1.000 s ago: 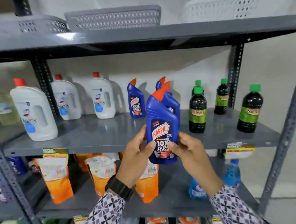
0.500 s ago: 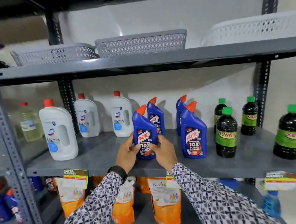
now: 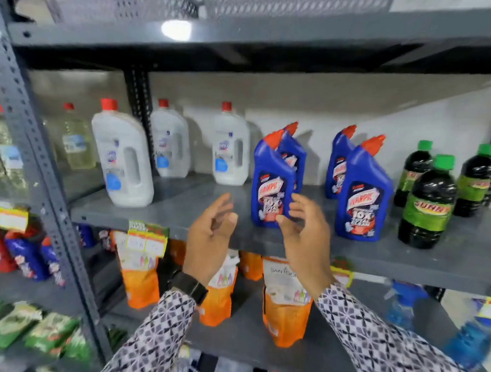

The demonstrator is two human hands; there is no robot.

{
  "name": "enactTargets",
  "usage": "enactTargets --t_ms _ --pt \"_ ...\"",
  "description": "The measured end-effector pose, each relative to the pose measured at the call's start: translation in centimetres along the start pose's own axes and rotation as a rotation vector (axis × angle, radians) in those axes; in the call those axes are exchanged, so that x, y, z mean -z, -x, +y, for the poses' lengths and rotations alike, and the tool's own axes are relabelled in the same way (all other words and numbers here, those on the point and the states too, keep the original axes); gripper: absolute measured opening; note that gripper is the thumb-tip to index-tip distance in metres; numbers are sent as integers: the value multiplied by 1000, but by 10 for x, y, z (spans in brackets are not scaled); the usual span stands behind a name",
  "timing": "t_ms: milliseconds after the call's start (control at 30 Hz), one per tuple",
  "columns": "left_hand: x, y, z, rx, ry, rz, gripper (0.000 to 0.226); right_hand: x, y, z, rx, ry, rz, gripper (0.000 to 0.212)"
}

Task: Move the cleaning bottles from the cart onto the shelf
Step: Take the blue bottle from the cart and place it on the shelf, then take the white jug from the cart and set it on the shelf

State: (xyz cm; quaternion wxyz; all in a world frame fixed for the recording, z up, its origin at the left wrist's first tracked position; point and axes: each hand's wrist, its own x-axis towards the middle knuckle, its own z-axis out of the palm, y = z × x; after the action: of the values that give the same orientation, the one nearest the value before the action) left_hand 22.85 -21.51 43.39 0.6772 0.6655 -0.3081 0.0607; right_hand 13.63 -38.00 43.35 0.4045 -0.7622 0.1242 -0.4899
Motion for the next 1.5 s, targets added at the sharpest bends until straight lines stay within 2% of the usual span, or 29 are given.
enactTargets --t_ms 100,200,367,500,633,700,767,867,967,1000,1067,1133,1300,1367,1433,1467,1500 --pt "44 55 -25 14 -7 141 36 -15 42 -6 76 -77 -146 34" --pt "87 117 -64 155 -91 255 32 -51 92 -1 31 -121 -439 31" --pt "158 224 -178 514 -146 433 25 -147 201 45 -180 -103 -927 32" --pt "213 319 -268 928 -158 505 31 -224 298 97 -375 23 -1266 31" --pt "258 417 -350 1341 -312 507 33 -298 405 154 -433 246 -1640 32" --pt "269 456 -382 1471 -393 481 38 -324 453 176 -475 312 -1762 28" --pt "273 478 -407 1600 -405 419 43 -344 495 192 -557 371 -1817 26" --pt "273 503 -436 1712 -361 337 48 -363 552 215 -504 499 -1886 19" --pt "274 540 -475 1864 -509 279 33 -390 629 237 -513 581 -1993 26" --pt "270 533 -473 1871 -571 261 31 -391 629 234 -511 611 -1974 22" --pt "265 521 -472 1861 -587 361 33 -394 636 232 -510 640 -1901 16" --pt "262 515 -475 1843 -586 422 34 -396 641 230 -534 693 -1785 21" --pt "260 526 -475 1805 -575 476 30 -398 648 224 -452 734 -1766 19" --pt "260 528 -473 1773 -492 532 32 -396 633 220 -438 719 -1784 16" --pt "260 523 -461 1724 -207 681 33 -389 608 215 -449 689 -1770 7" --pt "259 519 -452 1685 -56 727 28 -384 592 210 -445 662 -1749 8" --pt "259 517 -446 1636 108 758 20 -380 578 205 -461 643 -1722 22"
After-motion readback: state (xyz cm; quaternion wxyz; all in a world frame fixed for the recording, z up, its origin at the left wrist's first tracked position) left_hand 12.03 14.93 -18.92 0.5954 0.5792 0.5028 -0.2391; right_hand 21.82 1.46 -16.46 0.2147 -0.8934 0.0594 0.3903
